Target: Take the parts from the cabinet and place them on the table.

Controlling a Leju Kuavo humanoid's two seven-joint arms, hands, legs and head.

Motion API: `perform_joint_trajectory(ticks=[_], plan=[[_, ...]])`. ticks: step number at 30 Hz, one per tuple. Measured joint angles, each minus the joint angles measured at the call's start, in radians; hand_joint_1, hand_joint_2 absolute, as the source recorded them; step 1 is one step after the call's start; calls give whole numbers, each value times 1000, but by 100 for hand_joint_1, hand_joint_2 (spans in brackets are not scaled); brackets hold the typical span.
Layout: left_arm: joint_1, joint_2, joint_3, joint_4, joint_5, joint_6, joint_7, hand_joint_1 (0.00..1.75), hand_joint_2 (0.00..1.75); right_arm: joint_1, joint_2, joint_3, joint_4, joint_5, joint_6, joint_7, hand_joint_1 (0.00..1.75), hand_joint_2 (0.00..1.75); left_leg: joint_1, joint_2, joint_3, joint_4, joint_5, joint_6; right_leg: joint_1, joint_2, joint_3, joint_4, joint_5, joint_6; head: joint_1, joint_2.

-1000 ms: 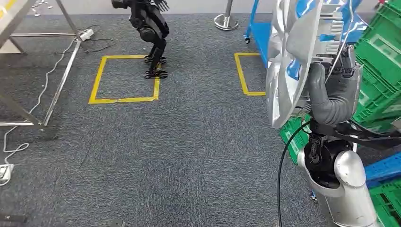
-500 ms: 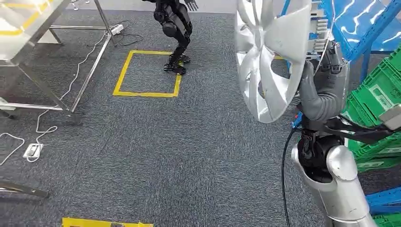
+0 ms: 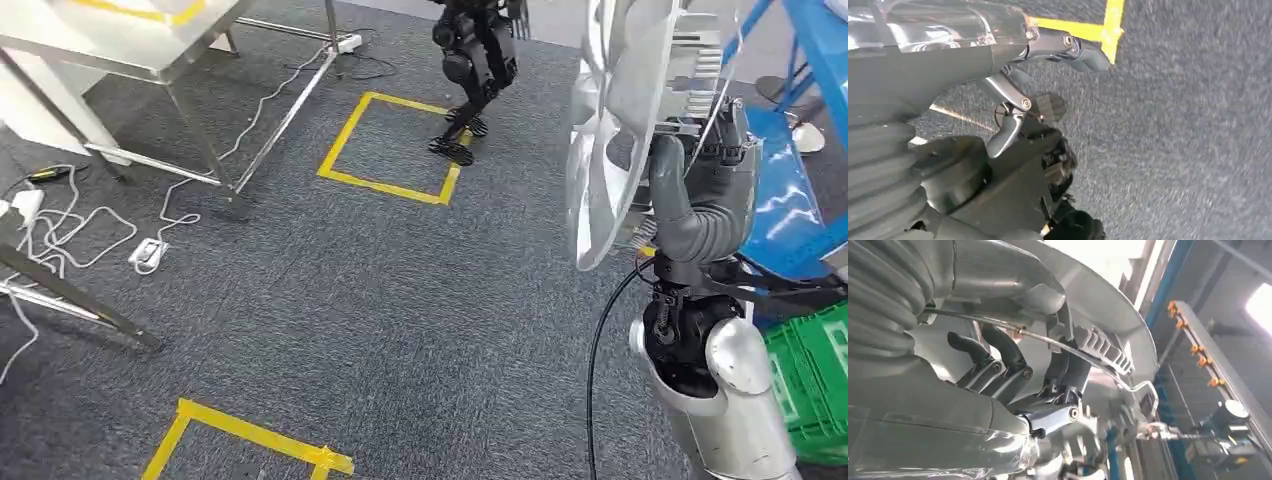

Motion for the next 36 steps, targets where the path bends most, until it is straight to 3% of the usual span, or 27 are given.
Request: perform_joint_trajectory(ticks=[2,3,4,7,8,9,10,12,13,14,15,17,18,19,20,23,24,25,26,28,29,30,31,32,33,34,36], plan=[[0,0,0,0,0,0,0,0,175,0,0,0,1,0,0,0,175,175,-5,-26,7,0,0,0,5,16,57,-151,100,-17,4,0],[0,-2,0,-1,0,0,0,0,175,-2,0,0,1,0,0,0,175,175,-3,-35,5,-1,0,0,7,55,79,-226,135,-29,4,0],[-2,-3,0,0,0,0,1,0,175,-1,0,0,1,0,0,0,175,175,-8,-45,-4,4,1,-3,3,82,86,-239,132,-36,-8,0],[2,-3,0,-1,0,0,3,0,175,-2,1,2,1,1,0,0,175,175,6,-66,-16,-2,13,-20,13,55,92,-259,126,-36,1,0],[2,-2,0,0,0,0,3,0,175,-3,2,2,0,1,1,0,175,175,-2,-73,-17,-2,12,-26,4,42,99,-276,132,-39,-1,0],[3,-1,0,-1,0,0,3,0,175,-6,3,4,1,1,1,0,175,175,-9,7,-18,9,-6,-29,3,29,109,-287,138,-40,-2,0],[1,0,0,0,0,0,3,0,175,-4,4,5,0,1,1,0,175,175,-6,56,-36,49,-38,-36,4,18,113,-291,138,-44,-17,0],[-2,0,0,0,0,0,3,0,175,-3,4,6,-1,1,0,0,175,175,9,61,-110,198,-109,-49,3,-7,112,-290,138,-45,-24,0],[-1,0,0,0,0,0,3,0,175,-2,5,8,0,1,0,0,175,175,16,57,-143,261,-129,-55,3,-20,112,-290,137,-44,-29,0],[0,0,0,0,0,0,3,0,175,-2,5,8,0,1,0,0,175,175,21,54,-154,282,-126,-60,1,-32,112,-289,136,-42,-34,0],[1,0,0,0,0,0,3,0,175,-2,6,8,1,1,-1,0,175,175,24,54,-144,260,-102,-65,-1,-42,113,-289,134,-40,-37,0],[0,2,0,0,0,0,3,0,175,-2,7,8,1,1,-1,0,175,175,26,75,-59,108,-18,-71,-6,-63,114,-282,128,-30,-40,0],[0,3,0,0,-1,0,3,0,175,-2,7,8,1,1,-1,0,175,175,25,117,-9,24,8,-70,-6,-71,116,-276,122,-21,-43,0],[-2,2,0,-1,-1,0,3,0,175,-2,8,8,0,2,-2,0,175,175,10,147,0,8,-11,-65,2,-76,114,-272,117,-13,-51,0],[-2,2,0,-1,-1,0,3,0,175,-4,9,9,1,2,-3,0,175,175,12,130,-3,6,-6,-47,3,-82,116,-269,116,-8,-45,0],[-1,5,0,0,-1,0,5,0,175,-4,13,9,0,10,-6,0,175,175,10,103,-7,4,-3,-26,-1,-107,126,-278,115,7,-39,0],[-1,6,0,0,-1,0,5,0,175,-5,13,9,1,11,-7,0,175,175,15,92,-4,2,0,-19,-7,-82,123,-269,100,14,-36,0],[-3,6,0,0,-1,0,5,0,175,-3,14,9,1,11,-8,0,175,175,14,81,-5,2,0,-12,-9,-41,111,-232,69,13,-31,0],[-4,6,0,0,-1,0,5,0,175,-3,13,8,1,11,-8,0,175,175,13,71,-4,2,1,-6,-8,-18,81,-160,27,12,-20,0],[-3,5,0,0,-2,0,5,0,175,0,14,9,1,12,-8,0,175,175,6,47,-5,2,2,-1,-4,-4,5,5,-41,10,-8,0],[-3,5,0,0,-2,0,5,0,175,3,14,9,2,11,-8,0,175,175,4,35,-4,2,2,0,-2,-4,-13,40,-42,7,-5,0],[-2,6,0,0,-2,0,5,0,175,6,14,9,2,11,-8,0,175,175,2,21,-3,2,3,1,-1,-3,-11,28,-21,2,-1,0],[-2,6,0,0,-2,0,5,0,175,6,14,10,2,11,-8,0,175,175,-1,8,-3,3,3,2,0,0,8,-21,18,-5,1,0],[-2,6,0,0,-2,0,5,0,175,5,14,10,2,11,-8,0,175,175,-4,-7,0,3,4,2,1,9,45,-109,73,-13,3,0],[-2,5,0,-1,-2,0,5,0,175,5,14,9,2,11,-8,0,175,175,-5,-19,2,3,4,1,3,39,83,-200,122,-23,4,0],[-3,2,0,-1,-2,0,5,0,175,6,14,9,2,12,-8,0,175,175,-4,-27,-3,3,5,-1,-1,86,104,-234,116,-35,-4,0],[-5,3,0,-1,-2,0,5,0,175,6,14,10,2,12,-8,0,175,175,2,-46,-15,5,13,-12,6,68,109,-260,116,-31,-1,0]])
